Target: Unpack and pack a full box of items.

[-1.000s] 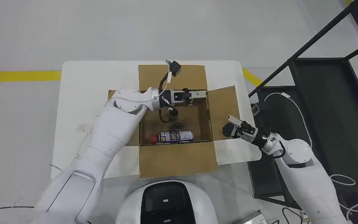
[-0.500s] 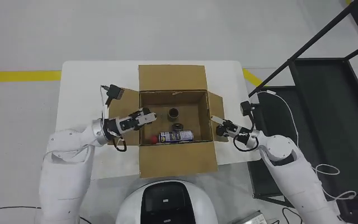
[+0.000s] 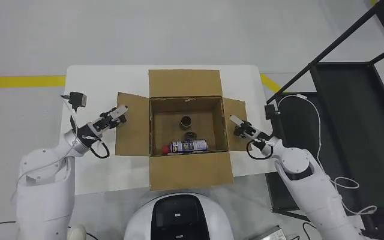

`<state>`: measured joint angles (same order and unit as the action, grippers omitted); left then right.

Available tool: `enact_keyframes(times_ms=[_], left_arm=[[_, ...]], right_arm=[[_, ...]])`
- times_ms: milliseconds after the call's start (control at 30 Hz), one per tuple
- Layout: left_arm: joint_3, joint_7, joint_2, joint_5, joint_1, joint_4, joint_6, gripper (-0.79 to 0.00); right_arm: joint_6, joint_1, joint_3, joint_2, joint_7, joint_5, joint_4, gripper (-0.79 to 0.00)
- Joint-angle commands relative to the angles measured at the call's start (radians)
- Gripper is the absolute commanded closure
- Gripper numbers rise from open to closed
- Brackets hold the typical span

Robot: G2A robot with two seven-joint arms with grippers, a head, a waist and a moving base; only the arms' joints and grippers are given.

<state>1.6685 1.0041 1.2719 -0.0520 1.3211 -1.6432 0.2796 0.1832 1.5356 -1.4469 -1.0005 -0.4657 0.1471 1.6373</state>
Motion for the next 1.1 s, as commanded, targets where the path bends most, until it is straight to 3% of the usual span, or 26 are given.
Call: enact_keyframes(times_ms=[0,333,500,867,1067], left_arm=[[0.000,-0.002,-0.004,0.007,-0.007,0.036,-0.008,-0.785],[-0.063,-0.107,-0.012,0.114,-0.054,0.203,-0.002,-0.785],[-0.100,-0.164,-0.012,0.141,-0.071,0.265,0.004,-0.785],[-0.161,-0.122,-0.016,0.082,-0.094,0.317,0.023,-0.785],[-0.069,-0.081,-0.031,-0.111,-0.051,0.295,0.075,-0.785]], right_arm=[[0.009,0.005,-0.010,-0.002,0.039,-0.004,-0.009,-0.785],[-0.101,-0.029,0.020,-0.011,0.087,-0.093,-0.019,-0.785],[-0.188,-0.075,0.079,-0.015,0.047,-0.195,-0.020,-0.785],[-0.115,-0.127,0.124,-0.029,-0.028,-0.146,-0.041,-0.785],[-0.076,-0.141,0.104,-0.029,-0.081,-0.096,-0.045,-0.785]])
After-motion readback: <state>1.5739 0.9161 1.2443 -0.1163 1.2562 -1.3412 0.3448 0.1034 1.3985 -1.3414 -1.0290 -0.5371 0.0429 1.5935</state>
